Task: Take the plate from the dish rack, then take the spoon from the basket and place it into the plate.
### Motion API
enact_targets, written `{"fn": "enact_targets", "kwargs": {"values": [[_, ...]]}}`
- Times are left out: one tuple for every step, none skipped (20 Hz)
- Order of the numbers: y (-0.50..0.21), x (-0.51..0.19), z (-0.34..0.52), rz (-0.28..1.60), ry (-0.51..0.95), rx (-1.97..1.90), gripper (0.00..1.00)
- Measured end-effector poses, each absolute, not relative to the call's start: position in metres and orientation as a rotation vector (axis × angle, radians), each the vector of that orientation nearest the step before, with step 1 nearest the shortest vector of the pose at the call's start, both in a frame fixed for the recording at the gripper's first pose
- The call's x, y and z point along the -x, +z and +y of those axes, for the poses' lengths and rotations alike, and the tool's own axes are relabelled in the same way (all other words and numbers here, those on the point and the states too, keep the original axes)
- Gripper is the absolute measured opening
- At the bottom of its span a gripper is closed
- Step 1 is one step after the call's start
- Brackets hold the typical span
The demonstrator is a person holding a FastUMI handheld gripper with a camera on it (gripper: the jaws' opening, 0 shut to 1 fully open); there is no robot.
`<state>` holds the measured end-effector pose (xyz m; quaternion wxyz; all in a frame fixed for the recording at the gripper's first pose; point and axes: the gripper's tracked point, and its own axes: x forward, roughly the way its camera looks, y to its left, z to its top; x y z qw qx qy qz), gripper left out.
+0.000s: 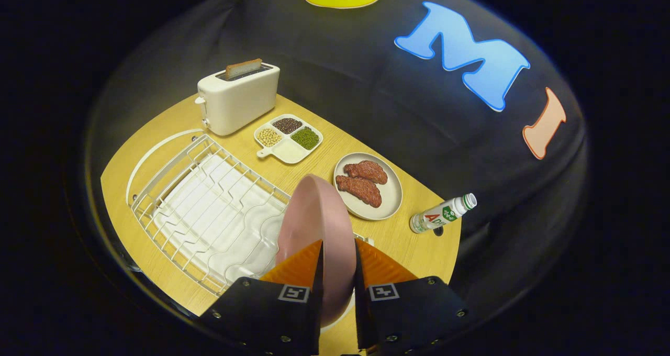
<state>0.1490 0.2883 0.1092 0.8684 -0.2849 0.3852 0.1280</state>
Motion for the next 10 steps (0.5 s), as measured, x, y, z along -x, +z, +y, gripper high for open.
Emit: {"fn": "enact_targets", "kwargs": {"values": [[0.112,-0.151,0.289,0.792,0.272,0.619,0.27],[0.116,-0.154,0.291,0.776,0.277,0.636,0.27],[0.118,-0.157,0.292,0.764,0.275,0.650,0.27],[0.123,-0.161,0.291,0.747,0.272,0.664,0.27],[0.128,-0.163,0.291,0.732,0.269,0.669,0.27],[0.132,-0.166,0.290,0.727,0.267,0.665,0.27],[0.136,-0.165,0.290,0.727,0.269,0.652,0.27],[0.137,-0.164,0.289,0.733,0.269,0.636,0.27],[0.136,-0.162,0.286,0.739,0.269,0.637,0.27],[0.135,-0.163,0.283,0.739,0.272,0.637,0.26]]}}
